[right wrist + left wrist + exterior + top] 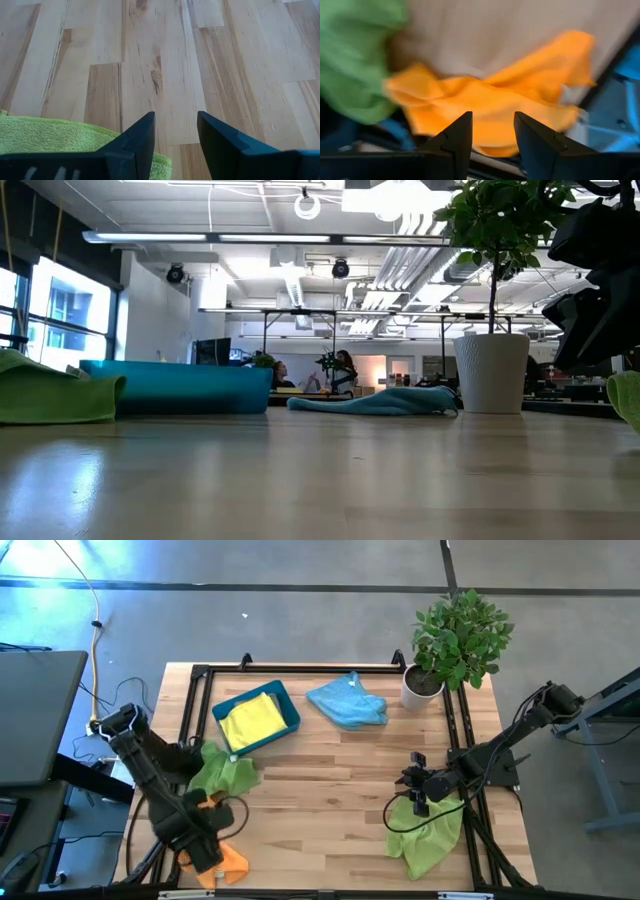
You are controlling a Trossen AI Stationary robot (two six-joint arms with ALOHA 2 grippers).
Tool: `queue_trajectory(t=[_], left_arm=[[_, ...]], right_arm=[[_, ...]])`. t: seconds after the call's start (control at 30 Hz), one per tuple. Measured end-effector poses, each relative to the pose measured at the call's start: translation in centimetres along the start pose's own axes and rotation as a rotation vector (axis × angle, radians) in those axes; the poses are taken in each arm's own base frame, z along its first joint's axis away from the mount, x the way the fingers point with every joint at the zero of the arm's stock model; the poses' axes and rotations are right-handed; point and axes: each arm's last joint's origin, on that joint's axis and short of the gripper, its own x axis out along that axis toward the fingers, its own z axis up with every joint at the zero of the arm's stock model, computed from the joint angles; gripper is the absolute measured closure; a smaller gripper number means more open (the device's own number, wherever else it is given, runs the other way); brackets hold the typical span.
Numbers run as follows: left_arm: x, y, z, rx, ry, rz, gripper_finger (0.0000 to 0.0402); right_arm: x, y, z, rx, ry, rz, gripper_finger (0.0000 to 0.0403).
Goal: Fold microfiber towels
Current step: Fold the orange microfiber cloth
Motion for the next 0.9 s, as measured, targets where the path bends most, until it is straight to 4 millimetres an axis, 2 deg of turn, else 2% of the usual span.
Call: queue_trajectory(t=[0.13, 0.23, 0.37, 0.5, 0.77, 0.9], left_arm=[[1.0, -1.9, -0.8, 0.075, -0.02, -0.06, 0.0268], [2.8, -3.1, -0.9, 0.077, 0.027, -0.023, 0.0268], [5.4, -3.7, -0.8, -0.033, 0.101, 0.108, 0.0268], [7.4, -4.3, -0.8, -0.048, 0.161, 0.197, 0.0268], [11.2, -5.3, -0.7, 0.055, 0.252, 0.283, 0.0268], [12.7, -6.2, 0.3, 0.132, 0.251, 0.223, 0.0268]], right_arm=[[0.0, 0.0, 0.0, 0.0, 0.0, 0.0, 0.0264], [0.0, 0.0, 0.0, 0.0, 0.0, 0.0, 0.0264], [0.0, 0.0, 0.0, 0.0, 0.0, 0.0, 0.0264], [0.0, 0.0, 0.0, 0.0, 0.0, 0.0, 0.0264], [0.0, 0.0, 0.0, 0.0, 0.0, 0.0, 0.0264], [0.0, 0.0, 0.0, 0.0, 0.0, 0.0, 0.0264]])
